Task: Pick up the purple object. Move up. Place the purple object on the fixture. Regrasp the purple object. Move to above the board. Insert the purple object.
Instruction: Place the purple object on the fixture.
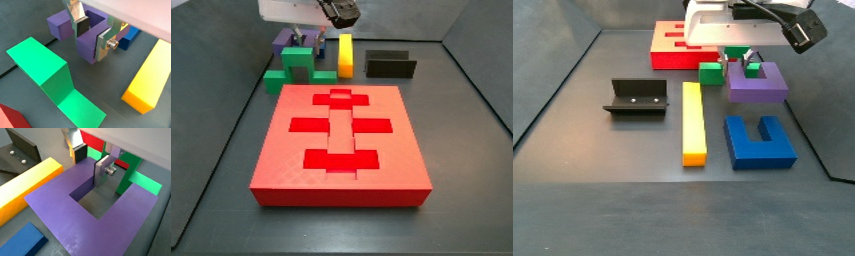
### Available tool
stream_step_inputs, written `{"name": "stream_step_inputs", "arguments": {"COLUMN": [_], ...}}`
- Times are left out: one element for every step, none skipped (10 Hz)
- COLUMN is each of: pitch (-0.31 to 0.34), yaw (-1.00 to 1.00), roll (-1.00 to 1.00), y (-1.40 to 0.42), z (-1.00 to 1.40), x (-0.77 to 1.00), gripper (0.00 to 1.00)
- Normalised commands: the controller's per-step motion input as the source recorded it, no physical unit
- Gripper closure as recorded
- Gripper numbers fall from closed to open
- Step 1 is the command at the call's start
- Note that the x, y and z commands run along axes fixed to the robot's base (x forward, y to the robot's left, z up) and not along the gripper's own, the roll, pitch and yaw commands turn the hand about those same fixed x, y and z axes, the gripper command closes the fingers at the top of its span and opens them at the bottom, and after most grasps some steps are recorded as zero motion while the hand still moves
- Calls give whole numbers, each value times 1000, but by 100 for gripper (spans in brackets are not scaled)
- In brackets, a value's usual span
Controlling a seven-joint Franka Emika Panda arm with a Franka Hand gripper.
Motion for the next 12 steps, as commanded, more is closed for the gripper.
{"name": "stream_step_inputs", "arguments": {"pitch": [-14, 0, 0, 220, 274, 263, 354, 289, 169, 0, -83, -143], "yaw": [0, 0, 3, 0, 0, 0, 0, 0, 0, -46, -69, -29], "roll": [-551, -514, -426, -126, -269, -609, -774, -877, -1000, -1000, -940, -814], "y": [0, -20, -54, -146, 0, 0, 0, 0, 34, 80, 74, 69], "z": [863, 1000, 1000, 897, 906, 777, 577, 429, 269, 97, 37, 37], "x": [134, 206, 289, 623, 760, 677, 763, 763, 714, 726, 809, 806], "gripper": [100, 100, 100, 100, 100, 100, 100, 100, 100, 100, 100, 100]}}
